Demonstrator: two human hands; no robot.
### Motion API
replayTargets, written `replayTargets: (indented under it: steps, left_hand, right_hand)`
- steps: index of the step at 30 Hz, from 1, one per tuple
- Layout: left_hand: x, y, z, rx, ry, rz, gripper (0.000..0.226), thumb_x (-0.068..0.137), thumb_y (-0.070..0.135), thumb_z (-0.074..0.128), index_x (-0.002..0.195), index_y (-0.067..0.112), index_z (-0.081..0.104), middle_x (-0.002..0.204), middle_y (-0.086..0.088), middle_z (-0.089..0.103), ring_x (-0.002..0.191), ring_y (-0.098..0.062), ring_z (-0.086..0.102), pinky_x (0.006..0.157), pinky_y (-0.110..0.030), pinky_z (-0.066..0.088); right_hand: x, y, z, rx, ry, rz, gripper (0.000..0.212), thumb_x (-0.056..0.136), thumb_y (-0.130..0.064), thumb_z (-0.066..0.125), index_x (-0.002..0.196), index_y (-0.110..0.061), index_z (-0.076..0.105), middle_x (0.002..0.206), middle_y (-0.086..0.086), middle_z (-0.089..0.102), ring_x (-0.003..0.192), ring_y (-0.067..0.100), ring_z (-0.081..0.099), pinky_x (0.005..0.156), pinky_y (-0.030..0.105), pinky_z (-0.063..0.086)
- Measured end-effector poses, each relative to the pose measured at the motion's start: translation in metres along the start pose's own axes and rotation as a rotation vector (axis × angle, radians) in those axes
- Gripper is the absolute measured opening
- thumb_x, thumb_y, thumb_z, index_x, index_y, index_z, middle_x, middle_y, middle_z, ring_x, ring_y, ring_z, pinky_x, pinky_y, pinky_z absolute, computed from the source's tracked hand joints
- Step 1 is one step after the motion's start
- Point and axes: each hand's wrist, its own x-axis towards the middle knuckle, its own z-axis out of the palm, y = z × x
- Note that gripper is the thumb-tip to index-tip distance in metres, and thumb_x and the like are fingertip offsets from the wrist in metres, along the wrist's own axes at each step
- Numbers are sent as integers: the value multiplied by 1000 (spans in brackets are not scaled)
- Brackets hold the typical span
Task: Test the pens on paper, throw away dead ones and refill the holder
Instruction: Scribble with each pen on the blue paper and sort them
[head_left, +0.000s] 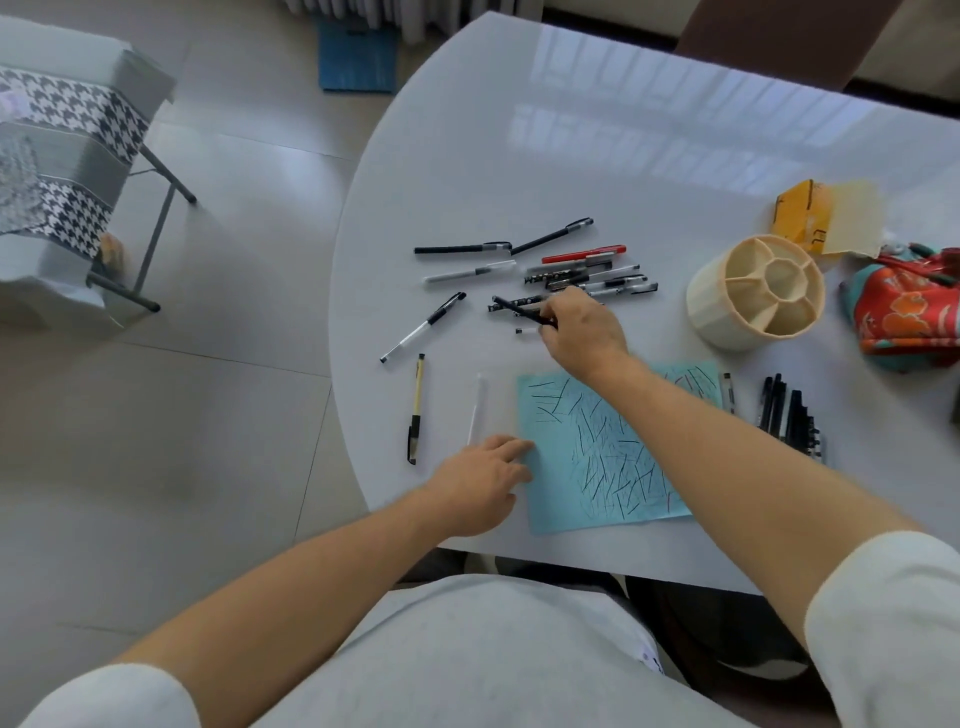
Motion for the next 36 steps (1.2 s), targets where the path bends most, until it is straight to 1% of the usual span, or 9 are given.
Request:
replayTargets:
  steps: [4, 7, 11, 16, 24, 27, 31, 33, 36]
  left_hand:
    - [2, 1, -7, -238, 29, -24, 39, 96, 24, 55, 134, 19, 58, 150, 1, 46, 141, -17, 34, 114, -35, 33]
    - [1, 5, -14, -425, 109, -142, 35, 99, 37, 53, 132, 27, 54, 134, 8, 57, 124, -10, 49, 106, -34, 41]
    - [11, 28, -25, -648, -11, -181, 25, 99, 40, 50, 121, 30, 56, 107, 13, 65, 90, -6, 62, 82, -28, 52]
    - [15, 37, -32, -526, -41, -209, 21, 98, 30, 49, 86, 22, 65, 72, 6, 67, 60, -3, 56, 61, -25, 45]
    - [-5, 26, -23, -254, 104, -447, 27, 101, 37, 48, 80, 22, 58, 69, 7, 61, 71, -22, 60, 66, -36, 49]
    - [-16, 21, -14, -186, 180, -408, 27, 101, 40, 50, 89, 20, 65, 88, 8, 67, 87, -18, 61, 71, -35, 49]
    - [-2, 33, -5, -160, 201, -215, 24, 101, 36, 51, 102, 20, 69, 132, 9, 62, 131, -9, 48, 96, -29, 44]
    - [1, 35, -1, -151, 149, -161, 24, 102, 34, 51, 105, 18, 69, 136, 6, 59, 136, -11, 42, 101, -29, 42]
    - [3, 33, 5, -131, 143, -150, 26, 102, 33, 50, 106, 16, 69, 140, 4, 56, 138, -12, 40, 106, -28, 38]
  right_hand:
    - [-50, 7, -20, 516, 43, 255, 6, 88, -23, 69, 88, -20, 65, 76, -2, 73, 74, 19, 70, 68, 34, 59]
    - [-104, 13, -18, 915, -51, 419, 8, 90, -20, 72, 93, -15, 66, 77, 5, 77, 66, 21, 74, 61, 35, 61]
    - [-164, 8, 3, 1141, -135, 466, 8, 94, -14, 72, 93, -8, 68, 74, 11, 73, 62, 23, 67, 59, 32, 58]
    - [-188, 5, 15, 1252, -76, 531, 12, 94, -11, 71, 85, -5, 74, 65, 10, 64, 58, 21, 57, 57, 31, 51]
    - [-168, 61, 2, 1321, 219, 762, 18, 98, -17, 67, 84, -6, 68, 63, 1, 66, 54, 14, 58, 49, 26, 50]
    - [-162, 70, 4, 1304, 73, 665, 11, 99, -12, 66, 94, -6, 73, 74, 6, 74, 66, 19, 70, 61, 29, 61]
    - [-155, 41, 22, 1249, -3, 497, 14, 96, -5, 65, 88, -8, 76, 79, 10, 77, 77, 25, 76, 69, 35, 64]
    - [-153, 33, 31, 1128, -4, 424, 15, 94, -9, 66, 88, -18, 77, 81, 4, 78, 78, 21, 76, 73, 36, 64]
    - [-152, 31, 38, 881, -19, 288, 12, 91, -19, 68, 92, -25, 78, 81, -10, 77, 77, 5, 73, 74, 24, 59]
